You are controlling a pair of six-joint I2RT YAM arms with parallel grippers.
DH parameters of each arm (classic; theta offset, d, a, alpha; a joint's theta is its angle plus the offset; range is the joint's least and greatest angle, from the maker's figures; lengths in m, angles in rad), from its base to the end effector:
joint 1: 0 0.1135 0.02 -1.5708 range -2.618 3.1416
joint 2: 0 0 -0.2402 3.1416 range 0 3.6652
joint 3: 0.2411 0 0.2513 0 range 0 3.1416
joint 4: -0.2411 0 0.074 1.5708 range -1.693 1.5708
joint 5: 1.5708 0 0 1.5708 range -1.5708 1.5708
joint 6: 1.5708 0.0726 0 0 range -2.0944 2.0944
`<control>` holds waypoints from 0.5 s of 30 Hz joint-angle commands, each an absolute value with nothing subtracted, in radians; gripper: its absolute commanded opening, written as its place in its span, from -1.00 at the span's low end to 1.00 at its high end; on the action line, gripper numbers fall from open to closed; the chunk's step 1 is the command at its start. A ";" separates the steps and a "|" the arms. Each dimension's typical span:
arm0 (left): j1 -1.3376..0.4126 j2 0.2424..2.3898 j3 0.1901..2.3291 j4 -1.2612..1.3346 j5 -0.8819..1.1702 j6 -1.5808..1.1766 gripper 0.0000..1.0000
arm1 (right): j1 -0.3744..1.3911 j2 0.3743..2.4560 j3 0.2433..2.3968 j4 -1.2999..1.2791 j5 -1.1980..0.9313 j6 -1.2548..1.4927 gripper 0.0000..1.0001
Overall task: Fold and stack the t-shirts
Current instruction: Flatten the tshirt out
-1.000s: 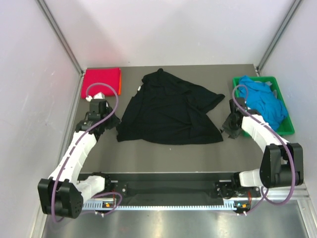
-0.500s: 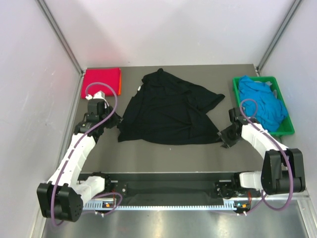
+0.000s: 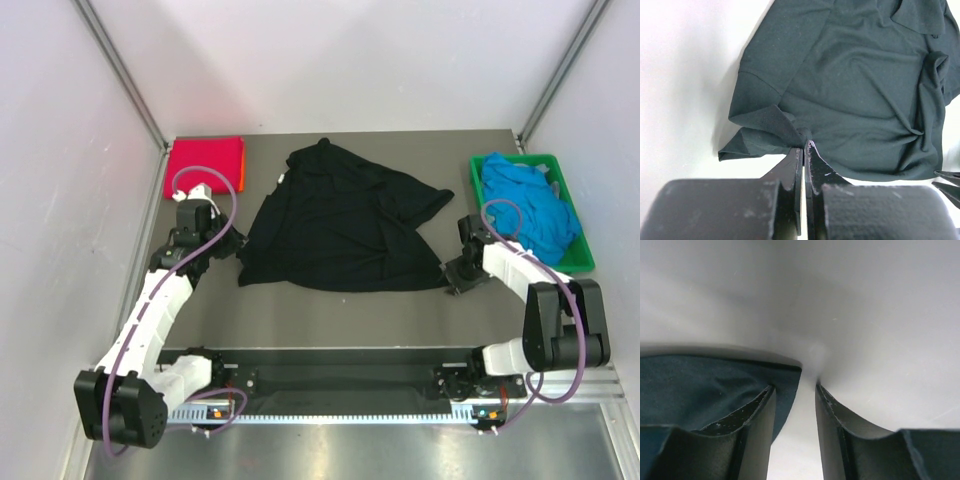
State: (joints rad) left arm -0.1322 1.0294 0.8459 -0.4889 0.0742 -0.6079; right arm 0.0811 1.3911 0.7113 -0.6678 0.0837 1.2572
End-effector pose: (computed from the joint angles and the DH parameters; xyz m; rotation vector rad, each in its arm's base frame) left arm 0.2586 -0.0398 0.2426 -0.4987 2.2305 -0.4775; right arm 0.2367 0.0131 0.1004 1.6273 2.4161 0.1068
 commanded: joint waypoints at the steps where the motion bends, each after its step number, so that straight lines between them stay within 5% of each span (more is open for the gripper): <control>1: -0.133 1.017 0.848 -0.428 0.072 -0.611 -1.00 | 0.077 1.416 0.732 -0.677 0.133 1.302 -0.26; 8: -0.133 1.045 0.867 -0.414 0.072 -0.617 -1.00 | 0.077 1.466 0.706 -0.601 0.141 1.279 -0.52; 11: -0.133 1.046 0.867 -0.405 0.072 -0.621 -1.00 | 0.077 1.462 0.710 -0.585 0.147 1.246 -1.00; 15: -0.133 1.057 0.911 -0.416 0.054 -0.627 -1.00 | 0.077 1.407 0.753 -0.580 0.189 1.135 -1.00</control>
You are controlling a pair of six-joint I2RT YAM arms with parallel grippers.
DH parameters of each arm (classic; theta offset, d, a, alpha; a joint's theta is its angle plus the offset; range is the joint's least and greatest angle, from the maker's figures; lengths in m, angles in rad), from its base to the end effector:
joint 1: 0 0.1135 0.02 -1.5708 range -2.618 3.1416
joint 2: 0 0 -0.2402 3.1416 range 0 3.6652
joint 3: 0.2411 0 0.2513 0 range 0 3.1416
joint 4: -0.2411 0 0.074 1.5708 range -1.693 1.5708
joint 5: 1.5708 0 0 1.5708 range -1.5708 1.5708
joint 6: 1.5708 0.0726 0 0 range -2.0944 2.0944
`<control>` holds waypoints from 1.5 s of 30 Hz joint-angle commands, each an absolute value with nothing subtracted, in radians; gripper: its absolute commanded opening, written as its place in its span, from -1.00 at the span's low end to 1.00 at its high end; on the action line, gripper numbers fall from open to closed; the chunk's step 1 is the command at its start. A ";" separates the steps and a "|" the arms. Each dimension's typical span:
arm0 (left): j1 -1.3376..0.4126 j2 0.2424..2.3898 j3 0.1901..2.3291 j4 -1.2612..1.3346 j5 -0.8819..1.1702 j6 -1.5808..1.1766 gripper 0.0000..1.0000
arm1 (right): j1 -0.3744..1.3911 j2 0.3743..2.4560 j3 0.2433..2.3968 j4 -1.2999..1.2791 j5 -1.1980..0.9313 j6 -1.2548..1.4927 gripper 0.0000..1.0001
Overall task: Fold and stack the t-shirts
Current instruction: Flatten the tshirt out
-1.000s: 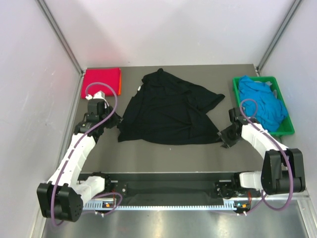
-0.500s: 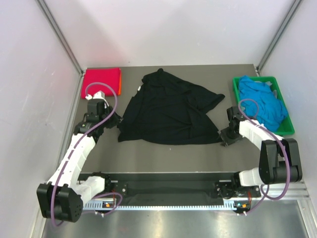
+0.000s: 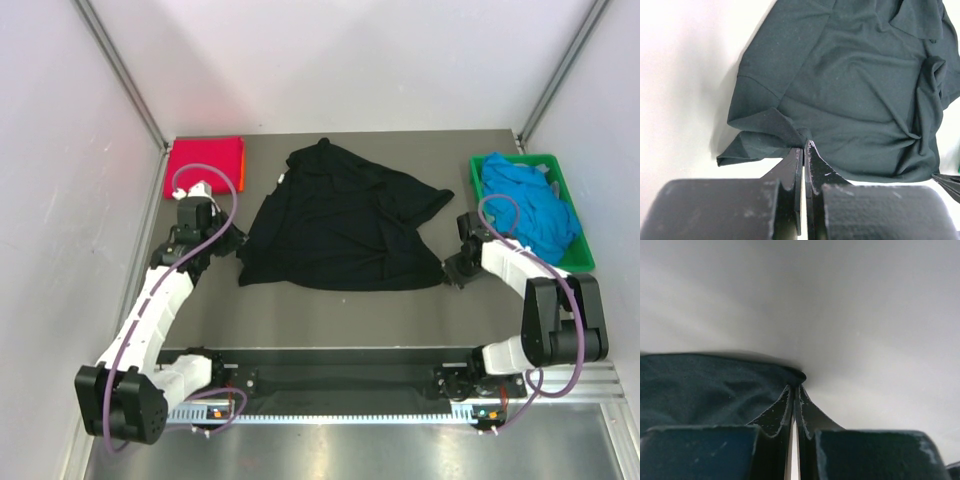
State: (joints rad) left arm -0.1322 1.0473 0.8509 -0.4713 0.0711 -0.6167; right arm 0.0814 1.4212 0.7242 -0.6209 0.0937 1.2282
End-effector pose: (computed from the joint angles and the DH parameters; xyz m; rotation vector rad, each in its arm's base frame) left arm 0.2629 -0.0402 0.2421 -0.5090 2.2238 -0.4801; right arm 0.2462 0.0133 0.0987 1.5779 2.4118 0.1159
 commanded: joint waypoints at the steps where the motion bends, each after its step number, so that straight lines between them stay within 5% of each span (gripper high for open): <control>1: -0.133 1.060 0.960 -0.423 0.043 -0.627 -1.00 | 0.077 1.387 0.767 -0.581 0.193 1.103 -1.00; 11: -0.133 1.025 1.419 -0.571 -0.045 -0.748 -1.00 | 0.077 0.940 1.136 -0.850 0.261 0.780 -1.00; 25: -0.133 0.805 2.001 -0.908 0.052 -0.927 -1.00 | 0.077 0.568 1.606 -1.201 0.105 0.814 -1.00; 33: -0.133 0.903 1.809 -0.830 0.009 -0.819 -1.00 | 0.077 0.682 1.487 -0.936 0.075 0.781 -1.00; 38: -0.132 1.078 1.724 -0.651 -0.135 -0.724 -1.00 | 0.077 0.842 1.257 -0.473 0.005 0.761 -1.00; 45: -0.060 1.481 1.982 -0.463 -0.157 -0.716 -1.00 | 0.075 1.273 1.566 -0.305 -0.045 0.661 -1.00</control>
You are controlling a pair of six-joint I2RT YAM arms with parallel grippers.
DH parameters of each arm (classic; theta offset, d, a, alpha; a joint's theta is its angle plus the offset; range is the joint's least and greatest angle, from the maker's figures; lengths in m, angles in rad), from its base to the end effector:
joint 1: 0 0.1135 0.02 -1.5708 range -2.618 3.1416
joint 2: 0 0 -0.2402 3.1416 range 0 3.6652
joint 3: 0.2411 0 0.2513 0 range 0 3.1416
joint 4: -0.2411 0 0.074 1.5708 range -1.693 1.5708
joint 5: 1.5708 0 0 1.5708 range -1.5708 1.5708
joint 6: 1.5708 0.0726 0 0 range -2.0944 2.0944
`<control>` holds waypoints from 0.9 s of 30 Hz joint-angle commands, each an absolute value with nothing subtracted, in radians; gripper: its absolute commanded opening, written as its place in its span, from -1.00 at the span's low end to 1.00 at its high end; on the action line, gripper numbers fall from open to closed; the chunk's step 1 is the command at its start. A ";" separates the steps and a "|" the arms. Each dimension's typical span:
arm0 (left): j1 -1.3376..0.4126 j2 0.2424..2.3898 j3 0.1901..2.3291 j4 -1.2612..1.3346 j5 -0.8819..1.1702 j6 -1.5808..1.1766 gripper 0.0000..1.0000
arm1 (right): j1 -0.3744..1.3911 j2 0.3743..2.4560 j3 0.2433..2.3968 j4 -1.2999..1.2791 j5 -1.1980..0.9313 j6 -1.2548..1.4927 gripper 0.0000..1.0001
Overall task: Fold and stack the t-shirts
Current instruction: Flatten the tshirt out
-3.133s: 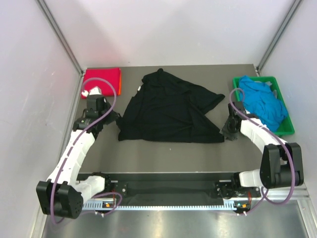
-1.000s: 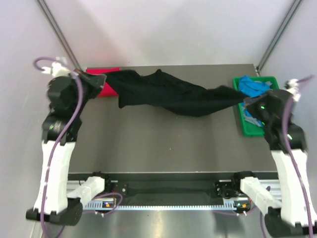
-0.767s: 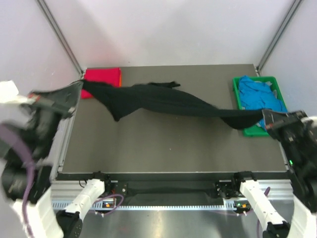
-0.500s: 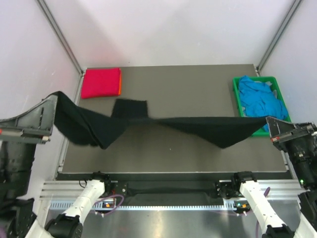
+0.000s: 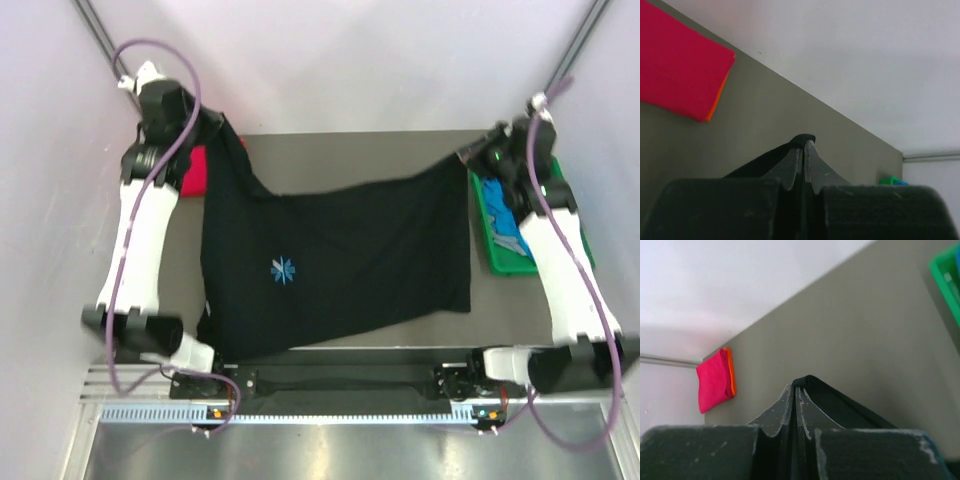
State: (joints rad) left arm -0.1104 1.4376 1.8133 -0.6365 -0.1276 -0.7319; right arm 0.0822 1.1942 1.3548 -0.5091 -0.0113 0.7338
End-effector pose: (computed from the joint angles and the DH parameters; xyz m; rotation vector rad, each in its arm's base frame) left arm 0.3332 -0.0276 0.4593 -0.6533 1.7369 -0.4740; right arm 0.2997 0.0255 0.3851 0.6198 1.8588 0.5549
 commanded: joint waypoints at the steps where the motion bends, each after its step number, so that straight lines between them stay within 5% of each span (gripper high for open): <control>1: -0.046 1.511 2.032 -0.462 -0.137 -0.729 -1.00 | 0.077 1.314 1.636 -0.336 -0.043 0.628 -1.00; 8: -0.008 1.582 2.286 -0.430 0.007 -0.822 -1.00 | 0.057 1.491 2.124 -0.532 -0.011 0.569 -1.00; 22: -0.008 1.060 2.036 -0.540 -0.134 -0.822 -1.00 | 0.048 0.875 1.786 -0.685 -0.054 0.644 -1.00; 27: -0.008 0.930 2.094 -0.675 -0.130 -0.862 -1.00 | 0.048 0.738 1.861 -0.879 -0.025 0.614 -1.00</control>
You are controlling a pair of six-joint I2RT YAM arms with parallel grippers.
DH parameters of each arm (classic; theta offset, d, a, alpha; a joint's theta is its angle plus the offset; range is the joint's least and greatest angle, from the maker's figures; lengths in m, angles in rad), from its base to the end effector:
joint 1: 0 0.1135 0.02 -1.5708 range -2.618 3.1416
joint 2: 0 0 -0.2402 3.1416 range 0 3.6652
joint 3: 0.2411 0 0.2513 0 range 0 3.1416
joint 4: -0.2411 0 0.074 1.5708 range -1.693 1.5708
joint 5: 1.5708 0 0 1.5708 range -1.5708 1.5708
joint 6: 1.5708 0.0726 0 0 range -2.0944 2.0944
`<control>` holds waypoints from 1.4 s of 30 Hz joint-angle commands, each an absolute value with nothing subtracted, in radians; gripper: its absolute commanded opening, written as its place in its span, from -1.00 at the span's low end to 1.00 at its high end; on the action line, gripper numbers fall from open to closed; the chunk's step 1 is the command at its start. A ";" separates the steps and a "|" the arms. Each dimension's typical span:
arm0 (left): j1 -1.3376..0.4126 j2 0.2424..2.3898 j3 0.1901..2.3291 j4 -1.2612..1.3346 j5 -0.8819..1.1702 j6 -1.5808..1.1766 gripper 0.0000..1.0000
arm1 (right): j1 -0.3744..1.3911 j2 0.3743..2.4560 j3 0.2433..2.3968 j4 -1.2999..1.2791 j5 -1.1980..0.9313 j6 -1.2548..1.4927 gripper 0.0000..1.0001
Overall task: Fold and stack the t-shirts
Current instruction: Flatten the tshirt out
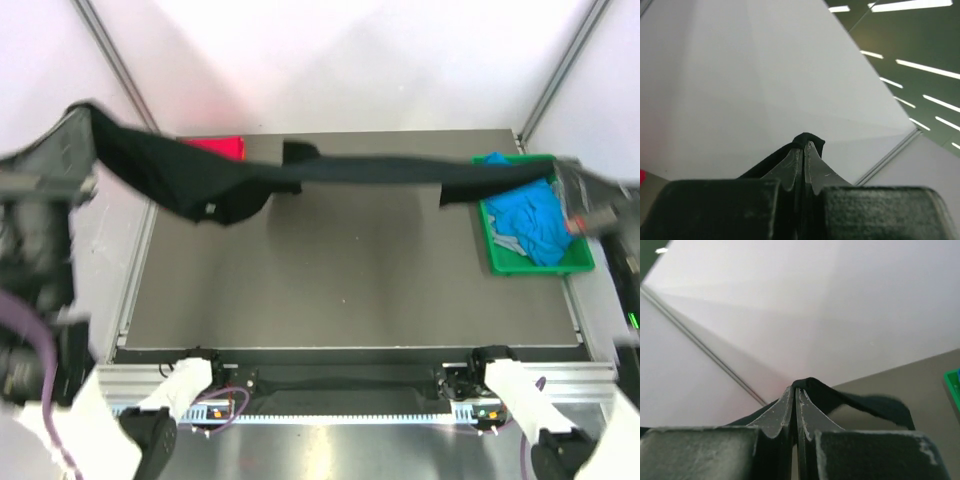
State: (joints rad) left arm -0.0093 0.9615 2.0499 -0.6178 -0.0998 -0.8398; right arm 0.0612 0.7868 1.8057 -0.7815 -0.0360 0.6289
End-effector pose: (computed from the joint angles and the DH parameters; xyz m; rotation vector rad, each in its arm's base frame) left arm 0.0730 0.0066 0.6208 -0.5379 0.9929 -0.7048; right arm 0.0694 0.0069 0.5573 0.3506 1.3129 0.6070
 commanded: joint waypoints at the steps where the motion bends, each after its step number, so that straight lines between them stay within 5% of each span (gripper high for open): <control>1: -0.008 0.925 2.124 -0.695 -0.141 -0.859 -1.00 | 0.048 0.720 1.900 -0.899 -0.025 0.617 -1.00; 11: -0.008 0.988 2.232 -0.678 -0.109 -0.842 -1.00 | 0.048 0.758 1.990 -0.914 0.021 0.640 -1.00; 21: -0.008 1.310 1.953 -0.327 -0.080 -0.657 -1.00 | 0.048 0.911 1.381 -0.329 0.061 0.623 -1.00; 31: -0.008 1.855 1.947 -0.169 0.132 -0.699 -1.00 | 0.028 1.374 1.140 0.191 0.074 0.678 -1.00; 37: -0.008 2.078 1.957 -0.104 0.198 -0.721 -1.00 | -0.023 1.751 1.231 0.434 -0.113 0.683 -1.00; 42: -0.008 2.187 2.015 -0.054 0.247 -0.742 -1.00 | -0.048 1.959 1.368 0.399 -0.118 0.687 -1.00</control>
